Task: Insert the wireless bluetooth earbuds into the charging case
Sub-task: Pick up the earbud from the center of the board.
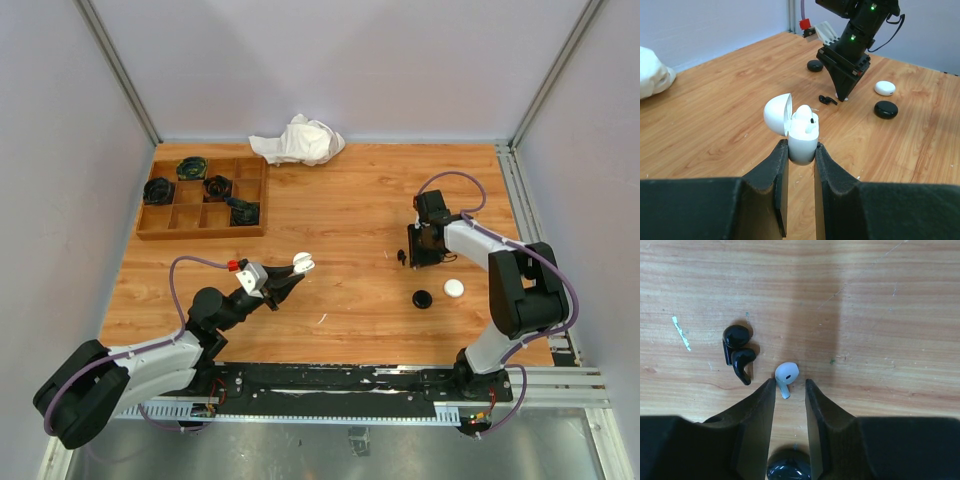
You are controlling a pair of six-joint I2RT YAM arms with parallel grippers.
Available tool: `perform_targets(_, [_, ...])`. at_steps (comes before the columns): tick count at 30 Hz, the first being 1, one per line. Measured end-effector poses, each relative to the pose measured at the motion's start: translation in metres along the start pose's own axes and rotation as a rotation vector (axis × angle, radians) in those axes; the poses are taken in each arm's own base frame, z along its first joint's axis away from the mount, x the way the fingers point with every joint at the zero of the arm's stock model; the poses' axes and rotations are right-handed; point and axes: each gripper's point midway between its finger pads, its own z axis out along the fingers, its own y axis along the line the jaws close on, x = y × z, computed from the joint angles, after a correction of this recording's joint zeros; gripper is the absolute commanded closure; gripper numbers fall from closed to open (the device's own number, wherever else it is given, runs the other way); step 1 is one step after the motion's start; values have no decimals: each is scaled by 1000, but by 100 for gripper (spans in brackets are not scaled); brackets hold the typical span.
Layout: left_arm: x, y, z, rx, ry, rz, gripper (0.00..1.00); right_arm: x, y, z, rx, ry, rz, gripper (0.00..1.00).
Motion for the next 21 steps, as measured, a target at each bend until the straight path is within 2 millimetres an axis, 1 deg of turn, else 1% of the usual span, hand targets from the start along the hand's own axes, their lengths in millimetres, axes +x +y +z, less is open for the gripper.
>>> perform_targets(8, [0, 0, 0, 0, 0, 0, 100, -3, 0, 1, 2, 11, -25, 66])
perform_targets(14, [0, -1, 0, 3, 0, 0, 100, -11, 4, 5, -12, 12, -38, 68])
perform_targets(21, [1, -2, 0, 9, 4, -1, 100, -13, 2, 5, -19, 22, -39, 70])
